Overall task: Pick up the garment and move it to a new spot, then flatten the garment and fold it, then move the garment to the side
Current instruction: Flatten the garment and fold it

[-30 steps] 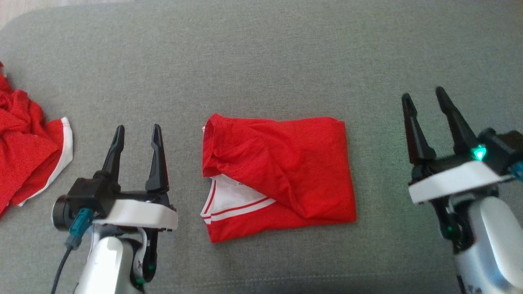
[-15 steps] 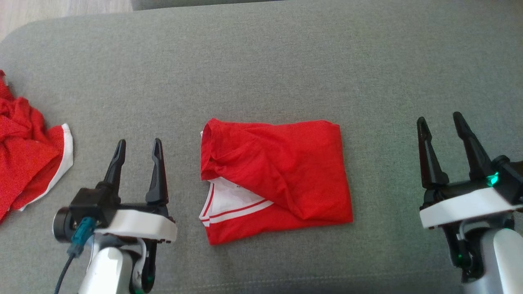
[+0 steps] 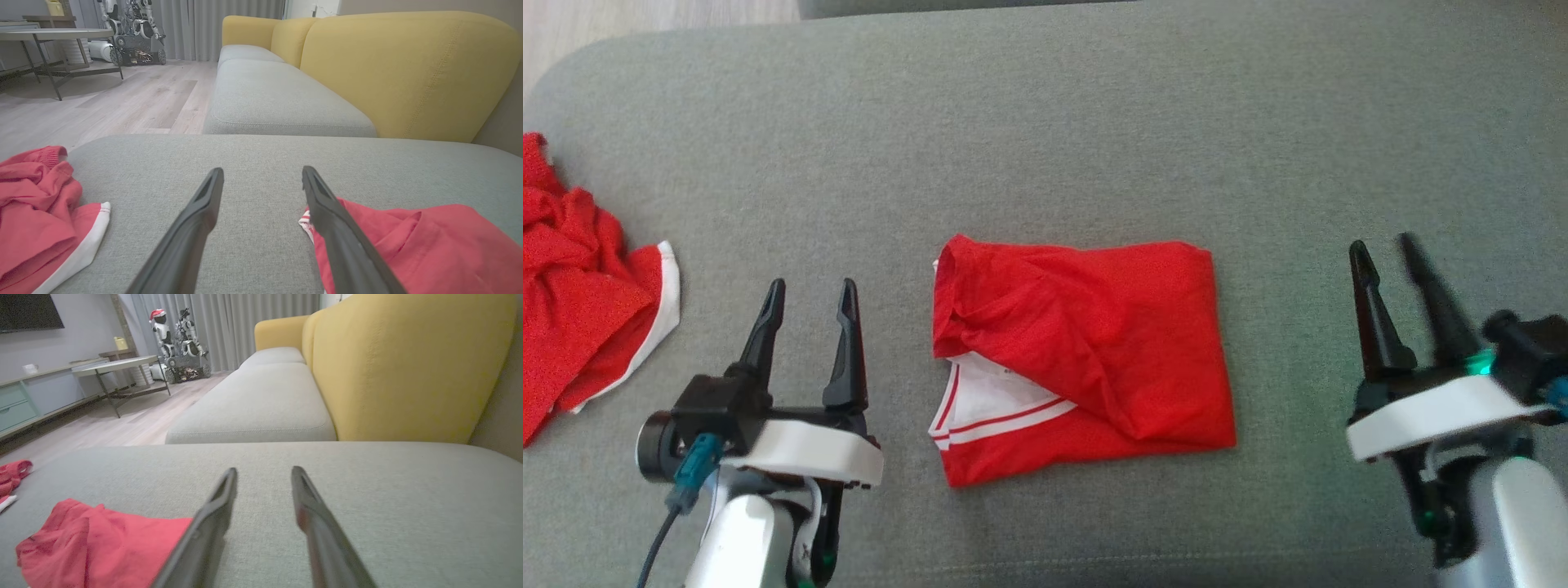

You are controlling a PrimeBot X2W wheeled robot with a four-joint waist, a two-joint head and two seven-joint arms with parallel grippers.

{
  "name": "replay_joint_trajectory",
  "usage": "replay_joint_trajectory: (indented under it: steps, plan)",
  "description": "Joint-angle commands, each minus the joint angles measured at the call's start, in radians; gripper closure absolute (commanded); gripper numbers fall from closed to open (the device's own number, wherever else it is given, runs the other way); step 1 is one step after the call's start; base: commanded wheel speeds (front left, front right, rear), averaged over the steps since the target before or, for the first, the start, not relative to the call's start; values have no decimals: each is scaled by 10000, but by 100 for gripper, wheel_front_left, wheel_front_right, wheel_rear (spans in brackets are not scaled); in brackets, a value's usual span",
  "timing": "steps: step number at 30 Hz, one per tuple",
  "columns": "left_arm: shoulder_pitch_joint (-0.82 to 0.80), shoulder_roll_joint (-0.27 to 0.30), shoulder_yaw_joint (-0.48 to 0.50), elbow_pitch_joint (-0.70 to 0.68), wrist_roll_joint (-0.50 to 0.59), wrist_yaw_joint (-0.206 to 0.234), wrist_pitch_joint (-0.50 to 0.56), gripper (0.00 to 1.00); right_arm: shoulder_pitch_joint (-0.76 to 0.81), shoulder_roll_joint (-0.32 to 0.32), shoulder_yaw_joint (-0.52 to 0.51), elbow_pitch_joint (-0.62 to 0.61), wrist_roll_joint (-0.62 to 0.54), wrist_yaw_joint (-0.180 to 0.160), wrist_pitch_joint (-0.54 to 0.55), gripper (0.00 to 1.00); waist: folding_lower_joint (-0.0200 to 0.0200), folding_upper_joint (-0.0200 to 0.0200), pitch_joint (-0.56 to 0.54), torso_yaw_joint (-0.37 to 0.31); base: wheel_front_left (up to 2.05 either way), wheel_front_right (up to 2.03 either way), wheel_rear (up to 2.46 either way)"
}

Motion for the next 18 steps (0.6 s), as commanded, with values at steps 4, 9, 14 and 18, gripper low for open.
replay_joint_trajectory:
  steps: [4, 9, 14, 18]
  plan:
    - [-420, 149, 292, -337, -43, 36, -34, 0, -745, 7, 1174, 382, 230, -7, -1, 100, 0, -1, 194, 259, 0, 0, 0]
    - [-589, 101, 207, -211, -73, -24, -83, 0, -1358, 206, 2414, 1547, 596, -7, -156, 100, 0, -1, 304, 572, 0, 0, 0]
    - [-675, 38, 90, -120, -54, -30, -131, 0, -2060, 469, 3892, 3275, 1426, -7, -479, 100, 0, -1, 395, 925, 0, 0, 0]
    - [-734, -24, 55, -46, -100, -32, -165, 0, -2556, 562, 4831, 4573, 1878, -7, -796, 100, 0, -1, 482, 1167, 0, 0, 0]
